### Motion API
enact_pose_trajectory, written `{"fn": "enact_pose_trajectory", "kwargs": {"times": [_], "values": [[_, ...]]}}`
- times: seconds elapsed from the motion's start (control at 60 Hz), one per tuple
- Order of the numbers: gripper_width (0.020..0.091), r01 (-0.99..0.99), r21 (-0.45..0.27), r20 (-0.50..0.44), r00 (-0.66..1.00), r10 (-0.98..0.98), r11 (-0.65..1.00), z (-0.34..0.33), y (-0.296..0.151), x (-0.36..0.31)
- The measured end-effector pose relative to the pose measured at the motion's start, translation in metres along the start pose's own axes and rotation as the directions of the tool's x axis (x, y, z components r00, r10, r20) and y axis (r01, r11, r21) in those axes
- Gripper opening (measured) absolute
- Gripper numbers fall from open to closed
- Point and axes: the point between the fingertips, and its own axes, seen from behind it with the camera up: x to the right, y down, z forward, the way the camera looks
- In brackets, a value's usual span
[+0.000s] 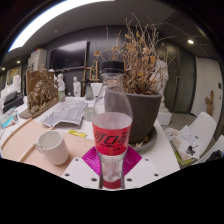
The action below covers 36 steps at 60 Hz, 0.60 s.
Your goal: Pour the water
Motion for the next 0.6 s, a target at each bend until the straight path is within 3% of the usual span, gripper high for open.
{"fn": "enact_pose_trajectory", "kwargs": {"times": [0.15,0.283,0.45,0.567,0.583,0.6], "values": [[0.0238,-0.034,-0.012,-0.008,0.999,0.034,0.999,0.009,0.019,0.004],[0.0285,-0.054,0.040,-0.011,0.998,0.055,0.998,0.006,0.016,0.005],[0.0483,-0.067,0.024,-0.026,0.997,0.068,0.997,0.001,0.019,0.008],[0.0836,-0.101,-0.029,-0.047,0.994,0.099,0.994,-0.012,0.026,0.009],[0.0872,-0.100,-0.036,-0.060,0.993,0.098,0.994,-0.013,0.028,0.009],[0.0862,-0.097,-0.045,-0.073,0.993,0.094,0.994,-0.016,0.029,0.011]]}}
